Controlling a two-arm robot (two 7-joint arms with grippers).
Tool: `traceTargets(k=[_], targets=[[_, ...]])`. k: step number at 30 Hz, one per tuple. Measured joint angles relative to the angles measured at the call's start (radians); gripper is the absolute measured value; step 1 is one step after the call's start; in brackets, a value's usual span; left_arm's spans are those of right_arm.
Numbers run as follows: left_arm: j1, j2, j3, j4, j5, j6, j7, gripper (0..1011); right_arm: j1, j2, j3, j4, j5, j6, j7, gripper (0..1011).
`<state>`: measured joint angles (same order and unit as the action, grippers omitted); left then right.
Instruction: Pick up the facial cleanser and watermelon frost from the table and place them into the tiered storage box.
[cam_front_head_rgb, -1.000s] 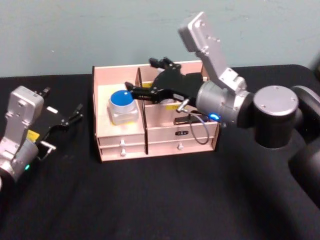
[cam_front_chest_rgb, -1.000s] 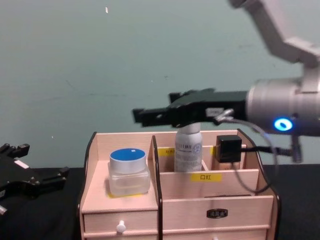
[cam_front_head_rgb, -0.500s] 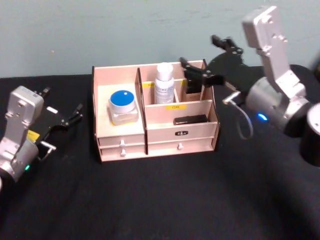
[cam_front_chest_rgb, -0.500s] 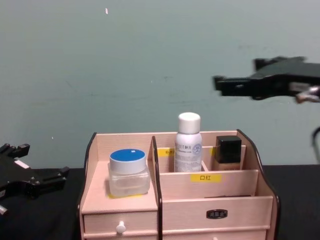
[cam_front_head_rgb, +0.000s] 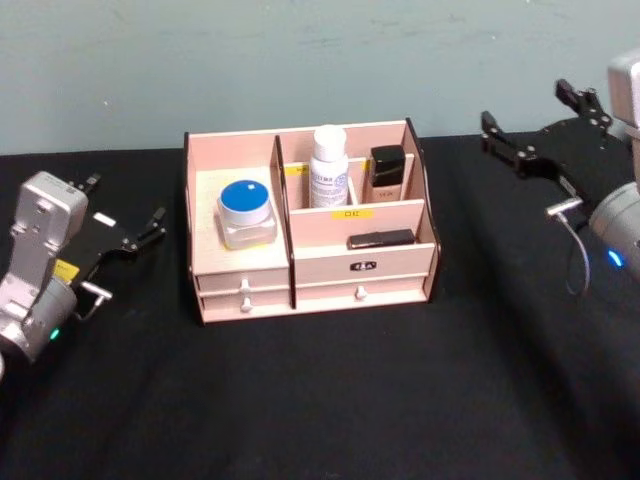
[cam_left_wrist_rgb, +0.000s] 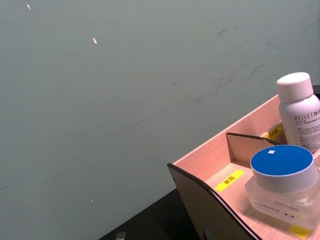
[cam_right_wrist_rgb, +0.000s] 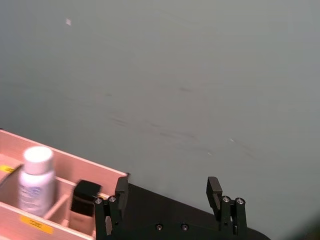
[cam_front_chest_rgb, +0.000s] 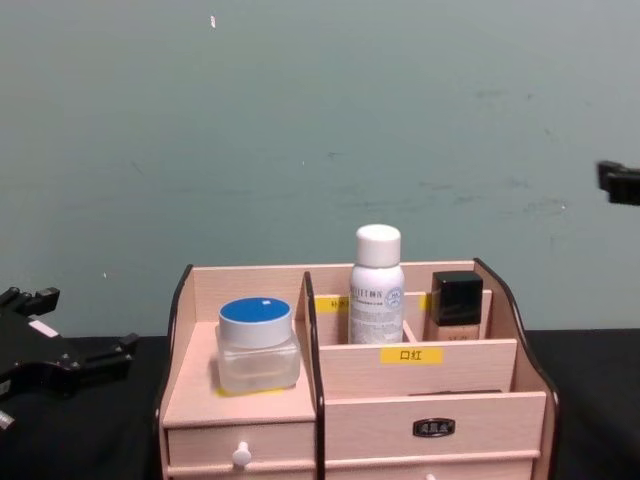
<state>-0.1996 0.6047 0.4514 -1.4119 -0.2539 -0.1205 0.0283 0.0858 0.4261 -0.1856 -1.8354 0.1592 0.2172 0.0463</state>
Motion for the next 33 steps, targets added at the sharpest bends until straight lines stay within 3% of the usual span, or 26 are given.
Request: traceTargets(k=[7,19,33], targets=[[0.000,0.000,0.000,0.000,0.000,0.000,0.000,1009,-0.036,-0.014,0.040,0.043,-0.027,-0.023,-0.025,1002],[0.000,0.000,0.000,0.000,0.000,0.000,0.000,1010,-0.048,-0.046,0.060,0.143,-0.060,-0.042,-0.026,1002],[0.000,0.000,0.000,0.000,0.000,0.000,0.000,1010,-0.048,-0.043,0.059,0.139,-0.060,-0.043,-0.026,1002]])
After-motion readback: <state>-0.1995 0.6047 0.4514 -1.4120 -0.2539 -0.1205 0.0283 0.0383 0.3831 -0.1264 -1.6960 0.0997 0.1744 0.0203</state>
